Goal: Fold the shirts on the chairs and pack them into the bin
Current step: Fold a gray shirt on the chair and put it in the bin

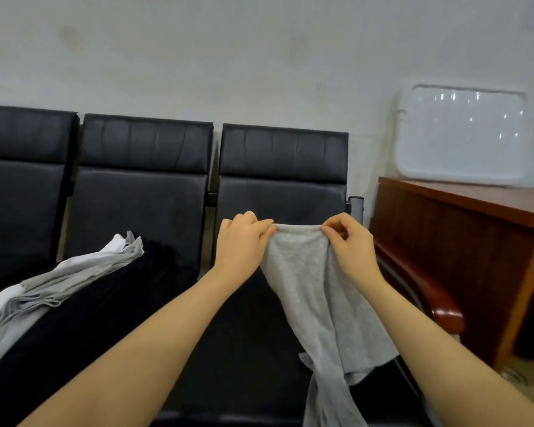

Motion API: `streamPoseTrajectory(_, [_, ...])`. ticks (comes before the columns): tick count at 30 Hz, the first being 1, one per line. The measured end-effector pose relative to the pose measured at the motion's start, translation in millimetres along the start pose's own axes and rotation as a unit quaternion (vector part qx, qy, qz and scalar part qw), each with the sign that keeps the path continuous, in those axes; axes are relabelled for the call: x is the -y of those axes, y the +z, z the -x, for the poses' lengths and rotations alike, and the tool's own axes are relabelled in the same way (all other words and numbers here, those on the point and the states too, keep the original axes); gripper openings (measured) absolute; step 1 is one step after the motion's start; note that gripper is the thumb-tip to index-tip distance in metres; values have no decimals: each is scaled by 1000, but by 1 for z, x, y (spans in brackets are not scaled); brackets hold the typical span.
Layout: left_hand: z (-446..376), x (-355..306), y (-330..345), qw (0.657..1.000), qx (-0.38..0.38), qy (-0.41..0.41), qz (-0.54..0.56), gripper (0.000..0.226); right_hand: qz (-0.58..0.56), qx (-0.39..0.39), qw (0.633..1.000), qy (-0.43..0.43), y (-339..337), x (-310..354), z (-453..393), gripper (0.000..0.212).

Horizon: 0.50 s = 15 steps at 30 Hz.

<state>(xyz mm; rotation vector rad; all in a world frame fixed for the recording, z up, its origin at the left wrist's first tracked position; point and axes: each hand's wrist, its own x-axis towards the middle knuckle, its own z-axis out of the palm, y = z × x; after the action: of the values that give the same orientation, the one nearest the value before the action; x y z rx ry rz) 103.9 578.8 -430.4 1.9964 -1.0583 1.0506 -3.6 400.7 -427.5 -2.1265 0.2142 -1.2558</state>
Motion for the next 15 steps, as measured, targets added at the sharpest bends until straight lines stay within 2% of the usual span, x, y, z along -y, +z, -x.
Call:
streamPoseTrajectory(3, [23,7,22,995,78,-51,-24,28,21,33,999,38,17,-31,23,15])
streamPoseTrajectory(5, [40,15,40,987,128,-92,-45,31,53,84,992,73,31,-53,41,16])
streamPoseTrajectory(8, [73,29,64,957,228,-139,-117,35,118,168,974,101,44,-81,73,13])
streamPoseTrajectory(11, [110,31,81,926,342,-105,-122,46,189,247,944,107,41,-101,105,24])
streamPoseTrajectory(13, [135,22,86,904,418,-61,-68,48,236,261,933,81,33,-111,129,33])
streamPoseTrajectory(15, [157,13,91,879,473,-51,-43,51,271,259,925,57,25,-119,150,46])
